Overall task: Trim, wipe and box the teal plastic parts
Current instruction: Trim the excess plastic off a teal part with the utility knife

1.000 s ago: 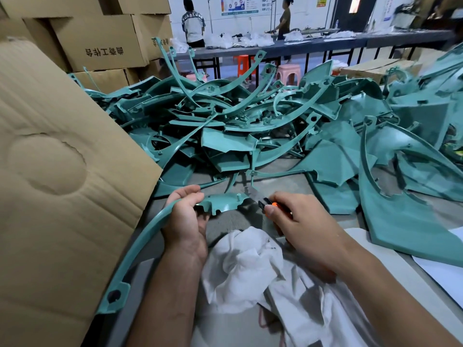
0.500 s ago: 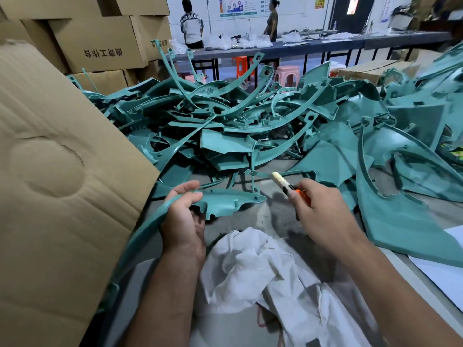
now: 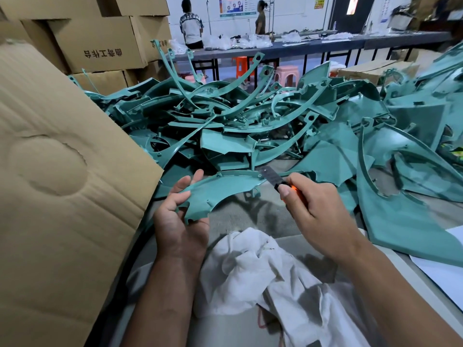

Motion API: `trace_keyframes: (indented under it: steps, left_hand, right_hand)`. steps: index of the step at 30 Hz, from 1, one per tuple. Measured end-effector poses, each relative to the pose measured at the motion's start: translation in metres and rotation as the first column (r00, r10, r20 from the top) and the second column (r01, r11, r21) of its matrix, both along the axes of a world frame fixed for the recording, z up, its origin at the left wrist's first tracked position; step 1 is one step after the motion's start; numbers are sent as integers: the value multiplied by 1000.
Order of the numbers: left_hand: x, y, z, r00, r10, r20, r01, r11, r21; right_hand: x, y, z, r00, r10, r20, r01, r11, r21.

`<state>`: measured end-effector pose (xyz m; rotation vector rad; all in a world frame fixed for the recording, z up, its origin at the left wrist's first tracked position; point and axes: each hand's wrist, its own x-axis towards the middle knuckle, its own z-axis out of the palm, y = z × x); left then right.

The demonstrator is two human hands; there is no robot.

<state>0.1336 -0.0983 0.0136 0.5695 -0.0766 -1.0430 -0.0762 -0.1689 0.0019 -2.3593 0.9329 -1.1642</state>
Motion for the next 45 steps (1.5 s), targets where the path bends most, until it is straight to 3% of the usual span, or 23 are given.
trace_keyframes:
  steps: [3,5,8,11,17,27,29,32,35,38,42,45]
  left_hand:
    - [-2,-1,0,1000,14,-15,-14,1000,-2]
    - [-1,-2,0,1000,29,-12,-29,1000,-7]
    - [-2,-3,0,999,48,12,-48,998,32]
    - [-3,-4,0,998,58,2,-58,996,70]
    - [-11,-8,1,994,32,-106,-27,999,46]
    - [-6,-6,-3,991,-28,-134,30,999,15]
    - [-5,-2,1,988,-77,-135,71,996,-50]
    - [-9,4,4,985,-172,-34,168,980,-103]
    - [-13,6,4,940,-304,153,310,951,-15]
    - [-17,6,4,893,-385,232,388,921,37]
    - [-14,4,-3,838,-364,407,336,931,141]
    - [-7,5,-5,839,-384,385,358,923,142]
  right_hand:
    - [-2,-4,-2,990,-136,-46,137,990,18]
    - [-2,-3,-1,986,-165,8,165,986,-1]
    - [3,7,7,984,-100,147,115,989,-97]
    - [12,16,6,987,-38,155,63,986,-156]
    - [20,19,0,995,-84,50,90,986,-142]
    - [14,14,1,987,-29,161,37,998,-47]
    - [5,4,1,986,-106,131,109,994,-11]
    - [-8,-12,-3,955,-267,-129,273,962,26]
    - [-14,-15,-4,963,-262,-68,268,958,99]
    - [-16,-16,-3,977,-214,-4,213,970,117]
    - [-15,-14,-3,974,-181,-135,189,981,48]
    - [-13,-14,-3,966,-182,-187,188,982,18]
